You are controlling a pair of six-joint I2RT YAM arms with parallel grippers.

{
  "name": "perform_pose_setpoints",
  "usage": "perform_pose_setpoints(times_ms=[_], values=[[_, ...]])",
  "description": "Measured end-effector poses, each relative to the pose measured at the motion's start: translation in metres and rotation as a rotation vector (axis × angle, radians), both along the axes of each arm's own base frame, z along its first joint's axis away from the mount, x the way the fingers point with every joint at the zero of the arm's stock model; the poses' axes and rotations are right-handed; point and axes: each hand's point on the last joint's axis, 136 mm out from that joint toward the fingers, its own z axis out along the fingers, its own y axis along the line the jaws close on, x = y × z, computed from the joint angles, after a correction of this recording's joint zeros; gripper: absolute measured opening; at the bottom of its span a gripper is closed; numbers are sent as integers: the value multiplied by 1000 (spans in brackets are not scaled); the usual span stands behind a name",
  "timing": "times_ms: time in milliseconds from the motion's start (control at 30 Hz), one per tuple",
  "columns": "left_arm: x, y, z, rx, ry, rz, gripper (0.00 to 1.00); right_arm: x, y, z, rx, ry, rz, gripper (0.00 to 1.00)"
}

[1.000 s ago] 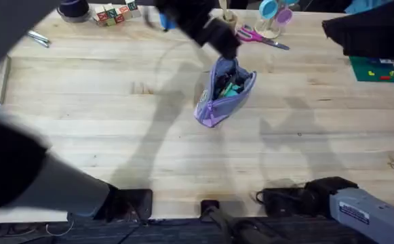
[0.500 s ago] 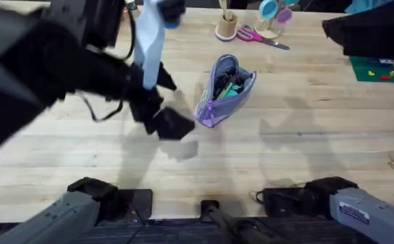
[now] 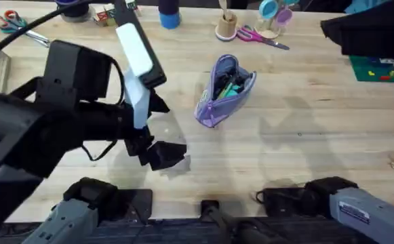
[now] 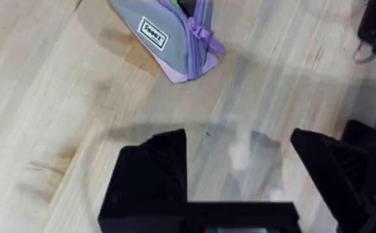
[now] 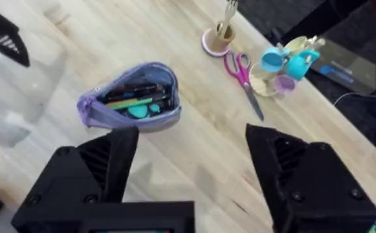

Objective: Unzip the bag, pick up the pens from the table one at a time and place them inside, then zip the bag closed.

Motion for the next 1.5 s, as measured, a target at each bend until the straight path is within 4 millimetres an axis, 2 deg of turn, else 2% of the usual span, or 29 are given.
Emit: perform_pose_setpoints(times_ms=[233,567,767,967,1200,1333,1500], values=[[2,-1,4,-10,-36,0,994,-8,1,-9,6,53,9,995],[0,0,2,-7,-26,0,994,-41,36,-13,175,185,169,996],[0,0,2,-7,-26,0,994,-63,50,-16,257,277,236,996],[0,0,2,-7,-26,0,993,-72,56,-15,302,315,263,996],[0,0,2,-7,-26,0,994,-72,58,-15,359,365,213,995],[0,0,2,-7,-26,0,993,-72,59,-24,379,418,183,996],[0,0,2,-7,-26,0,994,-76,64,-54,375,535,178,995]])
